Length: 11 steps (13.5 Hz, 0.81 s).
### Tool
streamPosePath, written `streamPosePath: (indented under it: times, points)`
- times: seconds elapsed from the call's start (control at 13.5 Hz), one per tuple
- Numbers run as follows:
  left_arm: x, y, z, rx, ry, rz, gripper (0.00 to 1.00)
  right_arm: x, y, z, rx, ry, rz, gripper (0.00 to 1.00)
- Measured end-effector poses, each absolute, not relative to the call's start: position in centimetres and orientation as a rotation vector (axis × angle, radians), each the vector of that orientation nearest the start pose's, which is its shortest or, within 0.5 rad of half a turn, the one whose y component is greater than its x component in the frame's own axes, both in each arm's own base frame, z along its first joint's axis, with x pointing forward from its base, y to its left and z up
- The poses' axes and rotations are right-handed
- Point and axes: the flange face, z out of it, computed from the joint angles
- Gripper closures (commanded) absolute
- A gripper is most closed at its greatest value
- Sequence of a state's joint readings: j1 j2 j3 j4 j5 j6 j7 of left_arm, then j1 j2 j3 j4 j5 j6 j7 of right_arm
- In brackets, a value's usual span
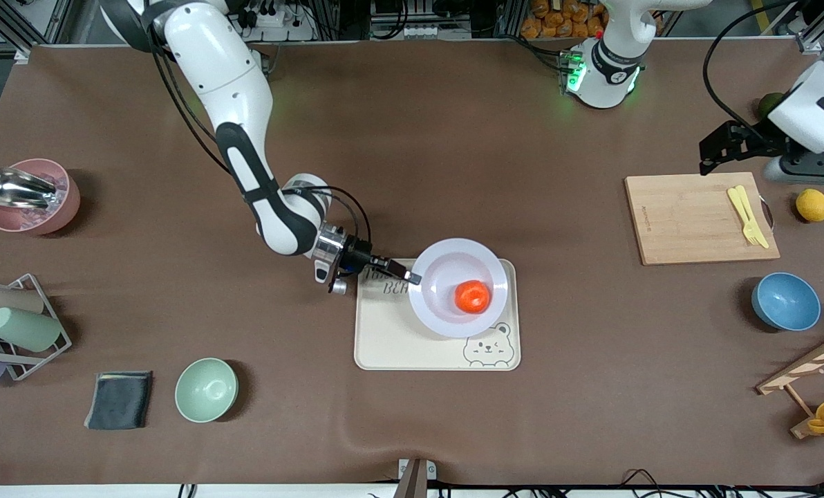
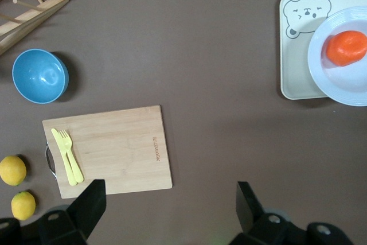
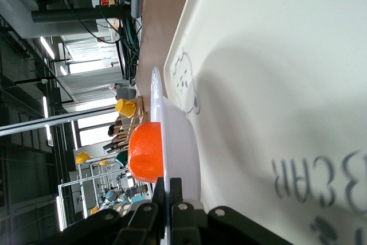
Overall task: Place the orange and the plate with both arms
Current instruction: 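Slide the plate with the orange onto the bear tray, right gripper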
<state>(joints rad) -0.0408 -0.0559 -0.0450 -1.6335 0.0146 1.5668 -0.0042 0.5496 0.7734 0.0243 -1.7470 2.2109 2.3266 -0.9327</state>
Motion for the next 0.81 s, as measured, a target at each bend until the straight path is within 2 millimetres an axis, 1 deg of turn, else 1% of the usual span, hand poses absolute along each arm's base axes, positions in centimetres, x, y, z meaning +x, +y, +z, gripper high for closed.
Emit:
streamPosePath:
  times: [0.07, 0.15, 0.3, 0.37, 0.52, 0.67, 0.81]
  points:
    - [53.6, -4.0, 62.4, -3.127, 0.111, 0.020, 0.00, 55.0, 36.4, 12.6, -1.830, 0.444, -0.143, 1.00]
    - [53.8, -3.9, 62.2, -3.129, 0.109, 0.025, 0.00, 55.3, 35.9, 12.1, -1.842, 0.442, -0.147, 1.00]
    - [53.8, -4.4, 62.0, -3.129, 0.123, 0.029, 0.00, 55.6, 35.2, 11.7, -1.861, 0.433, -0.152, 0.99]
    - [53.8, -4.5, 62.1, -3.129, 0.125, 0.028, 0.00, 55.8, 35.1, 11.6, -1.864, 0.432, -0.155, 0.81]
    - [53.8, -4.4, 62.1, -3.129, 0.121, 0.026, 0.00, 55.9, 35.0, 11.5, -1.875, 0.434, -0.160, 0.78]
    - [53.9, -4.1, 62.1, -3.130, 0.114, 0.028, 0.00, 55.9, 35.0, 11.6, -1.886, 0.434, -0.166, 0.67]
    - [53.9, -4.1, 62.0, -3.130, 0.113, 0.030, 0.00, 56.0, 35.0, 11.7, -1.891, 0.433, -0.170, 0.67]
